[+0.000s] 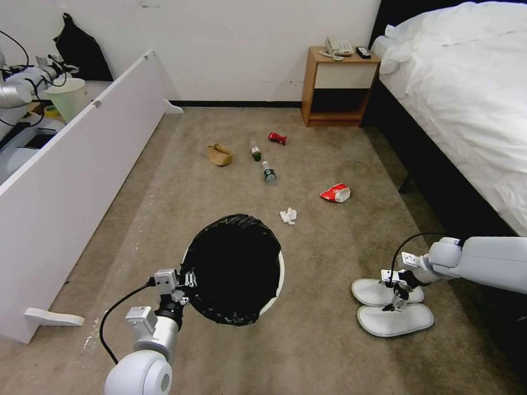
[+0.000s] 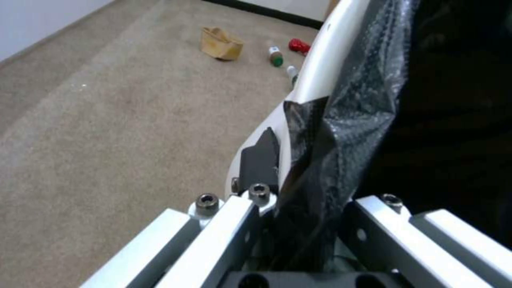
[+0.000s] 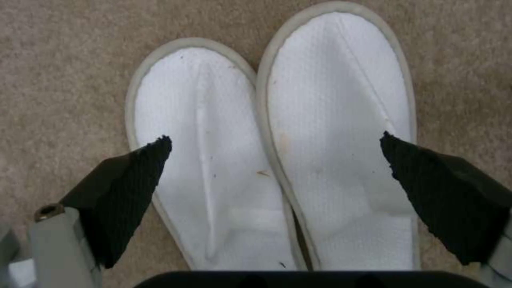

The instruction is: Pick up the trash bin, then pick up the garbage from the floor and place it into the trash bin.

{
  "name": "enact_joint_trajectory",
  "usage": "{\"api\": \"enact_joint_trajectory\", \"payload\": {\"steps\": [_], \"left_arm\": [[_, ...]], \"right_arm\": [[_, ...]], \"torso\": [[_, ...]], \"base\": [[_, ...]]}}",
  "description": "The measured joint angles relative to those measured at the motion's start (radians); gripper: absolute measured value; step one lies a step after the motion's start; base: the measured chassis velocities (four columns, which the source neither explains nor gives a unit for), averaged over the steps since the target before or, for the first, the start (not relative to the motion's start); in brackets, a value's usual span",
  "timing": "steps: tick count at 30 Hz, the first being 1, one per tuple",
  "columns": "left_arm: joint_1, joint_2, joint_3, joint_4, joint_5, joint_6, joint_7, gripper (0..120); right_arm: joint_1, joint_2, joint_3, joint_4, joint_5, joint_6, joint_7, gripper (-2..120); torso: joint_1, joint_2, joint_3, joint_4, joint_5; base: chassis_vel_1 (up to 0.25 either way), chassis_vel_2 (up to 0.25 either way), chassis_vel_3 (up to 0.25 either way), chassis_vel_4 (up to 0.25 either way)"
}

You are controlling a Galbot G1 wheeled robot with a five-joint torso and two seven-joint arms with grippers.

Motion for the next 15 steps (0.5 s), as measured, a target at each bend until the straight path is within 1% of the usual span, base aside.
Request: {"api": "enact_joint_trajectory", "payload": {"steps": [15], "left_arm": [[0.02, -0.01, 0.001, -0.007, 0.021, -0.006, 0.004, 2]], "right_arm": [[-0.041, 0.002, 0.04, -0.018, -0.022, 0.012, 0.0, 100]], "torso": [[0.0, 0.0, 0.0, 0.0, 0.0]], "base": [[0.0, 0.0, 0.0, 0.0]]}}
